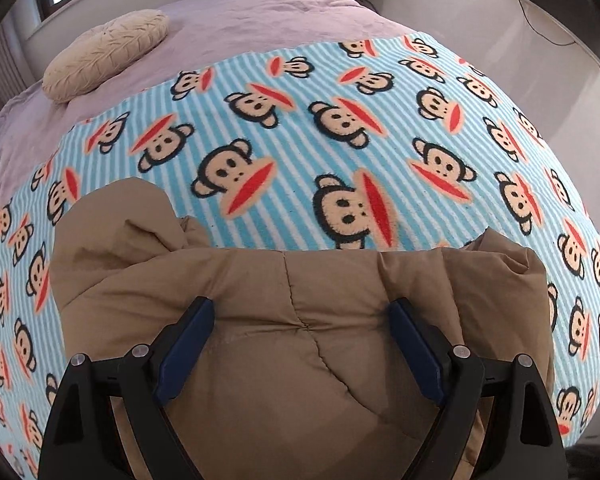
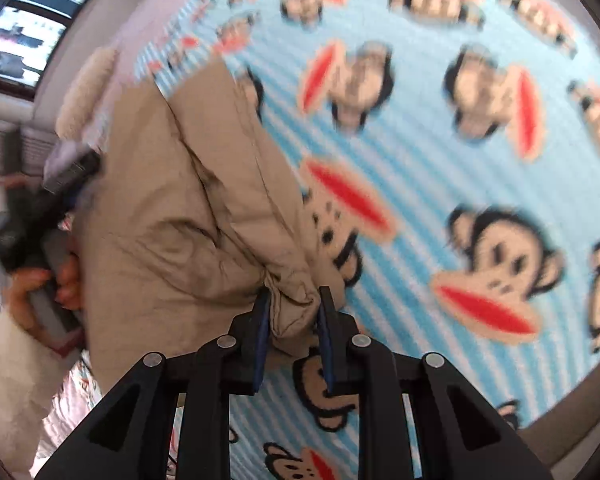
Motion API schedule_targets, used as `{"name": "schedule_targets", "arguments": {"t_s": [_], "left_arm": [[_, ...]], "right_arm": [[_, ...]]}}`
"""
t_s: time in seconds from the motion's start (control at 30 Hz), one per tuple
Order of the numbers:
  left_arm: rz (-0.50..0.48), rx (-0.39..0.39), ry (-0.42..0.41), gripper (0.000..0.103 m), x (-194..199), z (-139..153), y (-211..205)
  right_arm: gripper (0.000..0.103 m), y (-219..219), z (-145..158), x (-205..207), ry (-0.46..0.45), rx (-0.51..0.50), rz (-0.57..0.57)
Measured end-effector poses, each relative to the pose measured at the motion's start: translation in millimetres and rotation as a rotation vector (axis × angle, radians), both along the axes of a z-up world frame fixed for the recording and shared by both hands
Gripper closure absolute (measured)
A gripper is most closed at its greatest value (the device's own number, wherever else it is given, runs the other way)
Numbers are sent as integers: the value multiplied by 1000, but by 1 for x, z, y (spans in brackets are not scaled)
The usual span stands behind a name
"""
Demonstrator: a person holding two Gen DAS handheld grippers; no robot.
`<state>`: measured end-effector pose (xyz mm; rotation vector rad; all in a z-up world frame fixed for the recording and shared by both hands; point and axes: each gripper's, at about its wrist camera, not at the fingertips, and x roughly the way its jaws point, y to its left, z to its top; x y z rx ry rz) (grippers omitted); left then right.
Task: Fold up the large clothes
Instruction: 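Open both tools and withdraw them from the folded tan jacket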
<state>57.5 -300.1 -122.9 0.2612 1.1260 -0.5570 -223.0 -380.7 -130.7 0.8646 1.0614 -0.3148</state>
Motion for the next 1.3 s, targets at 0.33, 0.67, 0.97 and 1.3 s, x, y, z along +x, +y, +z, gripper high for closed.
{"name": "schedule_targets", "arguments": {"t_s": [0.33,0.67,0.97,1.3], "left_arm": [[9,24,-8,12,1,5,4],[78,19,13,12,-22,50,45],[192,42,76,12,-69,69,91],[283,60,88,0,-110,80,122]], "right_arm": [[77,10,27,37,-47,-102,170],[76,2,-10,42,53,5,195],[72,-9,-4,44,41,18,222],[68,4,-3,46,47,22,245]]}}
